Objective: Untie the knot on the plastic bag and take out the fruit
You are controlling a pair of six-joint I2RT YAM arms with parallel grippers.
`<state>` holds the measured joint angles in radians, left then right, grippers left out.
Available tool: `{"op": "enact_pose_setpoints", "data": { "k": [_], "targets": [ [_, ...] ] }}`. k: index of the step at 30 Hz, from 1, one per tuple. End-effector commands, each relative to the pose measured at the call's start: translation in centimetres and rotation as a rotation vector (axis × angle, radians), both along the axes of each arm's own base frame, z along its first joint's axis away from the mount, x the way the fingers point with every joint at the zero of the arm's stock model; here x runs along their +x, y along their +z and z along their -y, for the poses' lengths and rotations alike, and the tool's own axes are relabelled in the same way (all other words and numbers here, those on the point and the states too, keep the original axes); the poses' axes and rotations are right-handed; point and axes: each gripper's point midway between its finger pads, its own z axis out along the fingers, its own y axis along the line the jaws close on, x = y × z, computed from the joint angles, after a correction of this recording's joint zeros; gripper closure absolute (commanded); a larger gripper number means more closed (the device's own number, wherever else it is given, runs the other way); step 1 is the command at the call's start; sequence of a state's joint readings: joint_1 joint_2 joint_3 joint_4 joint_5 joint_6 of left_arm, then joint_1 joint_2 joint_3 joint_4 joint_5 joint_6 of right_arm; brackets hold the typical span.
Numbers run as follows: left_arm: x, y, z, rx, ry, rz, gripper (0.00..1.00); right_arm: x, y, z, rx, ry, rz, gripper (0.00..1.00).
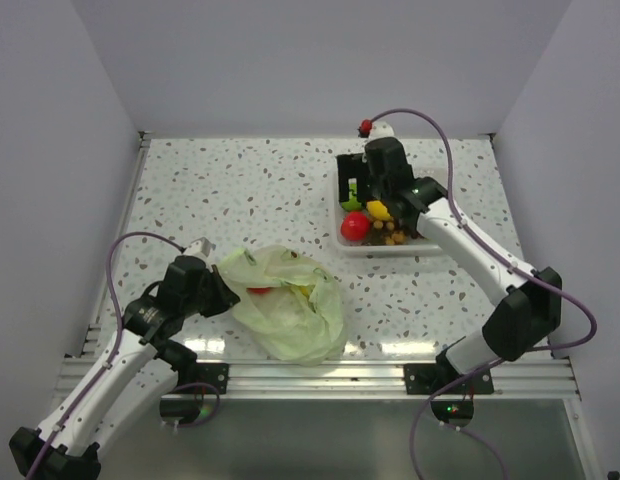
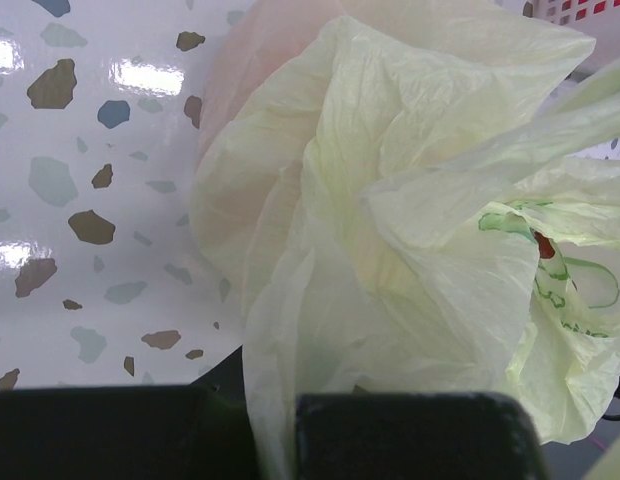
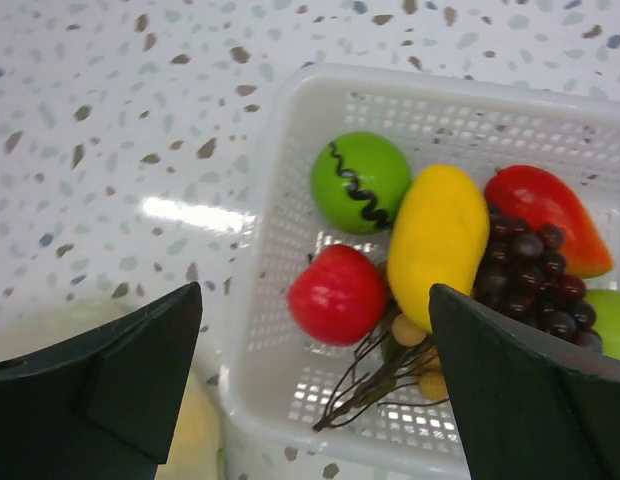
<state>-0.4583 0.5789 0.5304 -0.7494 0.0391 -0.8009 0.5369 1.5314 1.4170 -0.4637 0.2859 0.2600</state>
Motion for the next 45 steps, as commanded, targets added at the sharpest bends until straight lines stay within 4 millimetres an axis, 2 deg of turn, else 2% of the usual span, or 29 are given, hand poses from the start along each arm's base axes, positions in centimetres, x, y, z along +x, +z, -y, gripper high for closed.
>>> {"op": "enact_pose_setpoints", "data": {
  "k": [1,5,6,7,11,12,14,15,18,21,22,26,27,29,32,34,35,36,37,40,41,43,45],
  "targets": [
    [0.8,1.8,0.5,-0.026,-0.013,0.045,1.0,-5.2,3.0,-4.8,0.045,0.251,0.008,0.01],
    [1.1,2.3,0.6,-0.028,-0.011,0.055,1.0,-10.2,3.3,-9.7,0.088,0.445,-0.027,0.03],
    [1.2,2.5,0.7,-0.029,-0.012,0.06,1.0,-12.3,3.1,-11.5,0.103,0.506,-0.041,0.03],
    [1.3,2.5,0.7,-0.029,-0.009,0.058,1.0,-13.4,3.1,-12.7,0.139,0.533,-0.054,0.04],
    [1.7,3.0,0.9,-0.032,-0.011,0.063,1.0,-19.3,1.8,-18.0,0.26,0.696,-0.157,0.06],
    [1.7,3.1,1.0,-0.033,-0.011,0.065,1.0,-21.3,1.1,-19.1,0.269,0.739,-0.184,0.08],
    [1.9,3.4,1.0,-0.032,-0.009,0.07,1.0,-23.0,0.4,-21.2,0.311,0.78,-0.211,0.11],
    [2.0,3.6,1.0,-0.033,-0.008,0.075,1.0,-24.7,-0.3,-22.1,0.313,0.823,-0.236,0.12],
    [2.3,4.0,0.8,-0.025,0.0,0.084,1.0,-26.1,-3.0,-23.5,0.279,0.832,-0.284,0.15],
    [2.5,4.1,0.8,-0.013,0.002,0.08,1.0,-26.1,-4.7,-24.0,0.293,0.808,-0.293,0.22],
    [2.5,4.1,0.8,-0.011,0.001,0.078,1.0,-25.7,-4.6,-24.5,0.308,0.799,-0.27,0.26],
    [2.6,4.4,0.9,-0.016,-0.002,0.082,1.0,-24.4,-7.2,-24.8,0.242,0.749,-0.269,0.32],
    [2.5,4.4,0.9,-0.015,-0.003,0.082,1.0,-23.7,-8.0,-24.8,0.224,0.714,-0.26,0.34],
    [2.3,4.3,0.8,-0.008,-0.008,0.078,1.0,-21.4,-8.3,-24.3,0.207,0.603,-0.202,0.38],
    [2.0,3.9,0.5,0.003,-0.007,0.066,1.0,-18.4,-9.0,-23.9,0.229,0.484,-0.169,0.38],
    [1.7,3.6,0.4,0.004,-0.009,0.06,1.0,-17.3,-9.4,-24.2,0.233,0.451,-0.149,0.38],
    [1.6,3.5,0.4,0.002,-0.007,0.055,1.0,-16.8,-9.4,-24.3,0.231,0.436,-0.136,0.37],
    [1.4,3.2,0.3,0.004,-0.007,0.051,1.0,-16.2,-9.2,-24.5,0.228,0.419,-0.117,0.31],
    [1.4,3.1,0.3,0.002,-0.005,0.054,1.0,-15.9,-10.2,-24.8,0.213,0.413,-0.122,0.28],
    [1.1,2.6,0.4,-0.003,-0.011,0.044,1.0,-15.1,-10.7,-25.5,0.205,0.393,-0.114,0.16],
    [1.1,2.6,0.5,-0.007,-0.018,0.046,1.0,-14.9,-11.6,-25.7,0.193,0.381,-0.121,0.13],
    [1.1,2.5,0.6,-0.013,-0.024,0.045,1.0,-14.3,-11.7,-26.2,0.217,0.365,-0.097,0.07],
    [1.1,2.4,0.7,-0.016,-0.028,0.045,1.0,-14.0,-12.6,-26.4,0.212,0.354,-0.09,0.04]
  ]
}}
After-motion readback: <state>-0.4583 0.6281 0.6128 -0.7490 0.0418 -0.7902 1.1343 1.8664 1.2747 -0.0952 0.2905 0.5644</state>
